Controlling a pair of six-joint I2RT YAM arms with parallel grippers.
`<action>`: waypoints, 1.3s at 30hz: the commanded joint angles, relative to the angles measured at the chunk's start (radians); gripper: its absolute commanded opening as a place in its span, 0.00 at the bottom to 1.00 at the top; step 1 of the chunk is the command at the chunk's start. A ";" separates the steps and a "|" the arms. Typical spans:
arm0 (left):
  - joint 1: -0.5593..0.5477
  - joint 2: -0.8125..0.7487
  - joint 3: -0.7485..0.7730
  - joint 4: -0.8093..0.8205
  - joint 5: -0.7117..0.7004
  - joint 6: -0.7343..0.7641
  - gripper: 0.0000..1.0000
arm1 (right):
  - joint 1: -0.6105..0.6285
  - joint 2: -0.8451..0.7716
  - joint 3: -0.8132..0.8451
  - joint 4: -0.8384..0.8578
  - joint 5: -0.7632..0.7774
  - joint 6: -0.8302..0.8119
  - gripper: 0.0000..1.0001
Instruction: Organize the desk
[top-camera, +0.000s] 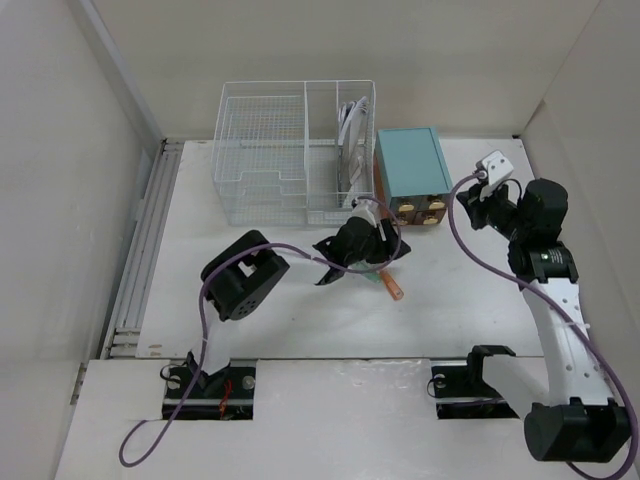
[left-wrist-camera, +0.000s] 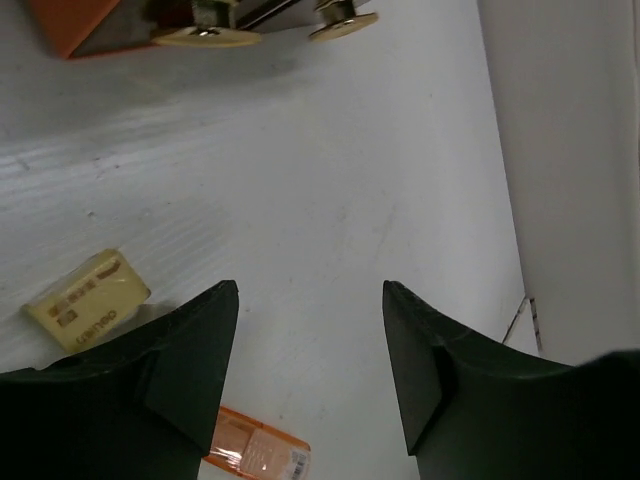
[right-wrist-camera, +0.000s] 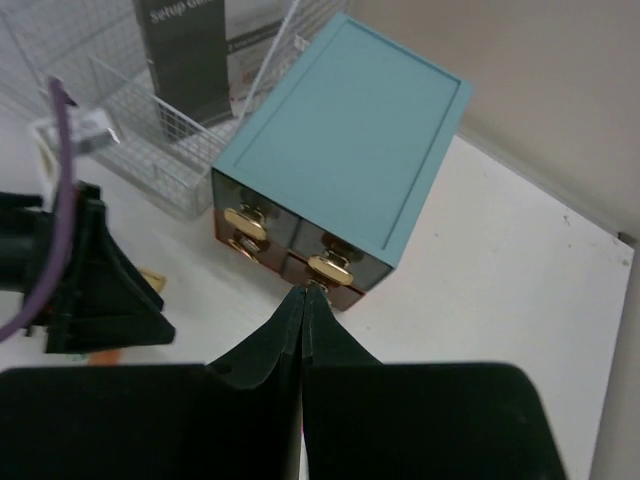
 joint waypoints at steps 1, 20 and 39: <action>0.006 0.021 0.044 0.077 0.032 -0.142 0.57 | -0.011 -0.061 0.012 0.034 -0.078 0.094 0.00; 0.036 0.186 0.120 0.163 -0.198 -0.401 0.59 | -0.103 -0.101 -0.036 0.036 -0.227 0.166 0.00; 0.027 0.313 0.189 0.197 -0.399 -0.558 0.46 | -0.160 -0.119 -0.054 0.036 -0.310 0.184 0.00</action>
